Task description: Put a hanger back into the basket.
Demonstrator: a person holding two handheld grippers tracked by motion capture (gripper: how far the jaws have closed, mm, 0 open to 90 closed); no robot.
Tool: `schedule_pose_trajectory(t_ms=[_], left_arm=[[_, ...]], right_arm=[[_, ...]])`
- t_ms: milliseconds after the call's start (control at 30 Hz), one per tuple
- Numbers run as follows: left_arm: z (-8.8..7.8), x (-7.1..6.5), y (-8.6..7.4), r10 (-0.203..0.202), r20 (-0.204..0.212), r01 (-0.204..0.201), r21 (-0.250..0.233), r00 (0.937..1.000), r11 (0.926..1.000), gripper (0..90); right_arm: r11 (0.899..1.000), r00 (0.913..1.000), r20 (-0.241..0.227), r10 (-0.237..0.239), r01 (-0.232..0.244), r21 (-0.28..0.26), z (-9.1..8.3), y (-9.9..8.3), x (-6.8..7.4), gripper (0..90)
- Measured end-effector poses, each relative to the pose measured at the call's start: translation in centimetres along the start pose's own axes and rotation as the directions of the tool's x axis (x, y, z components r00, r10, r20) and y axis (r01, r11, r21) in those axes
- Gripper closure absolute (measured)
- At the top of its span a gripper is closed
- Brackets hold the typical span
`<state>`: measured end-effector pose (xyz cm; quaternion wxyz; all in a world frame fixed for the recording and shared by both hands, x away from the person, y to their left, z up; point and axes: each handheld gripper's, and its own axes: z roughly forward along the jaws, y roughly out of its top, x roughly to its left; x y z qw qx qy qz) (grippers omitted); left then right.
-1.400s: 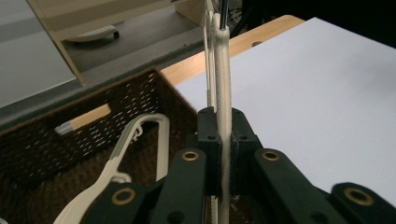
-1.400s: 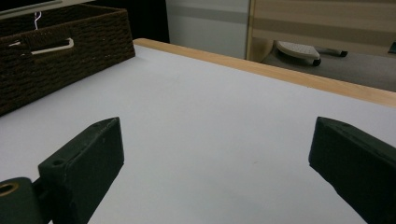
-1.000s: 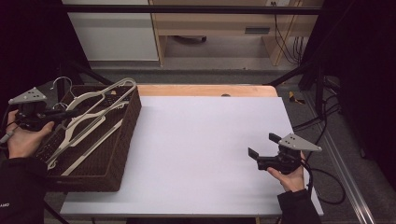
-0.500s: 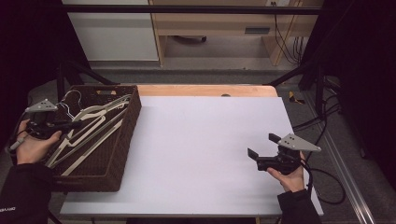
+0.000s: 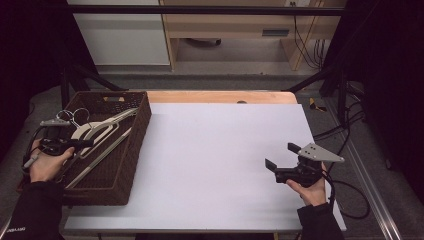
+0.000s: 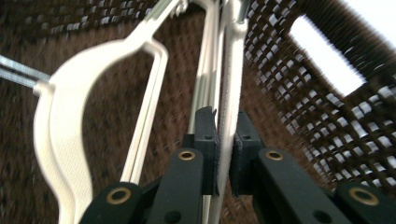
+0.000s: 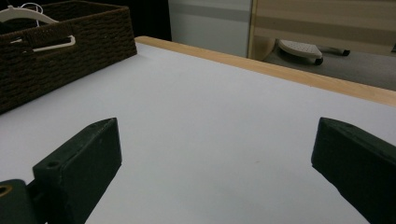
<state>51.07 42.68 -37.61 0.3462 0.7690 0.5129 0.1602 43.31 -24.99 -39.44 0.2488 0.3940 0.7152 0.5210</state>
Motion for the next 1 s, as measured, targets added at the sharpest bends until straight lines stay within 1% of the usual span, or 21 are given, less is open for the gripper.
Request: schedule_pose_trajectory(t_ms=[67,133,167,200,233,267,300,333,400,467,500,533,600,633,700,733,800,900,933,967,1000], left_arm=[[-0.4,-0.1,-0.1,-0.018,-0.015,0.017,-0.02,0.9997,0.9996,81.3],[-1.4,-0.3,-0.1,-0.045,-0.052,0.041,-0.076,0.9976,0.9963,73.8],[-1.7,-0.4,-0.1,-0.05,-0.063,0.044,-0.092,0.9967,0.9948,69.5],[-2.1,-0.6,-0.1,-0.061,-0.077,0.053,-0.111,0.9951,0.9925,67.5],[-2.7,-0.9,-0.1,-0.062,-0.092,0.05,-0.133,0.9938,0.9898,65.4],[-3.1,-1.1,-0.2,-0.056,-0.092,0.042,-0.149,0.9942,0.988,63.2],[-3.7,-1.5,-0.2,-0.058,-0.079,0.043,-0.177,0.9952,0.9833,62.4],[-4.0,-1.8,-0.2,-0.057,-0.076,0.042,-0.194,0.9955,0.9801,59.0],[-4.8,-2.8,-0.1,-0.033,-0.074,0.015,-0.236,0.9967,0.9716,54.8],[-5.2,-3.8,-0.1,-0.03,-0.048,0.015,-0.288,0.9984,0.9575,51.2],[-5.4,-4.6,0.0,-0.009,-0.032,-0.001,-0.318,0.9994,0.9482,47.9],[-5.5,-5.3,0.0,0.004,-0.023,-0.011,-0.335,0.9997,0.9421,45.2],[-5.5,-6.5,0.0,0.034,-0.004,-0.033,-0.353,0.9994,0.9349,40.5],[-5.5,-7.2,0.0,0.044,0.014,-0.035,-0.371,0.9989,0.9281,38.7],[-5.4,-8.4,-0.2,0.053,0.063,-0.021,-0.425,0.9966,0.9049,33.8],[-5.3,-9.0,-0.3,0.059,0.095,-0.01,-0.448,0.9938,0.8941,31.5],[-4.9,-10.2,-0.6,0.071,0.144,0.006,-0.477,0.987,0.879,26.3],[-4.1,-12.1,-0.9,0.115,0.15,-0.028,-0.489,0.982,0.872,15.5],[-3.8,-12.7,-1.0,0.13,0.148,-0.042,-0.485,0.9804,0.8734,12.7],[-3.5,-13.2,-1.0,0.132,0.151,-0.044,-0.479,0.9797,0.8766,8.3],[-3.3,-13.6,-1.1,0.135,0.152,-0.046,-0.478,0.9791,0.8771,6.0]], right_arm=[[1.0,1.0,0.0,0.002,-0.002,0.0,0.0,0.0,0.0,2.1],[1.0,1.0,0.002,0.002,-0.002,0.0,0.0,0.0,0.0,2.1],[1.0,1.0,0.003,0.003,-0.003,0.0,0.0,0.0,0.0,2.1],[1.0,1.0,0.003,0.004,-0.004,0.001,0.0,0.0,0.0,2.1],[1.0,1.0,0.003,0.003,-0.003,0.0,0.0,0.0,0.0,2.1],[1.0,1.0,0.003,0.005,-0.005,-0.001,-0.1,0.0,0.0,2.1],[1.0,1.0,0.003,0.005,-0.005,-0.001,0.0,0.0,0.0,2.2],[1.0,1.0,0.003,0.005,-0.005,-0.002,0.0,0.0,0.0,2.1],[1.0,1.0,0.003,0.003,-0.003,-0.001,0.0,0.0,0.1,2.1],[1.0,1.0,0.004,0.0,0.0,0.0,0.0,0.0,0.1,2.1],[1.0,1.0,0.004,0.001,-0.001,-0.002,0.0,0.0,0.2,2.2],[1.0,1.0,0.004,0.005,-0.005,-0.002,0.0,0.0,0.2,2.2],[1.0,1.0,0.004,0.004,-0.004,-0.007,-0.1,0.0,0.2,2.1],[1.0,1.0,0.004,0.003,-0.003,-0.007,-0.1,0.0,0.2,2.1],[1.0,1.0,0.005,0.006,-0.006,-0.007,-0.1,0.0,0.2,2.1],[1.0,0.9999,0.006,0.009,-0.009,-0.007,-0.2,0.0,0.2,2.1],[1.0,1.0,0.005,0.007,-0.007,-0.009,-0.2,0.0,0.1,2.1],[1.0,0.9999,0.004,0.009,-0.009,-0.013,-0.4,0.0,0.1,2.1],[1.0,0.9999,0.007,0.012,-0.012,-0.016,-0.5,0.1,0.1,2.1],[1.0,1.0,0.004,0.009,-0.009,-0.019,-0.6,0.0,0.1,2.1],[1.0,0.9999,0.006,0.013,-0.013,-0.022,-0.7,0.1,0.1,2.2]])
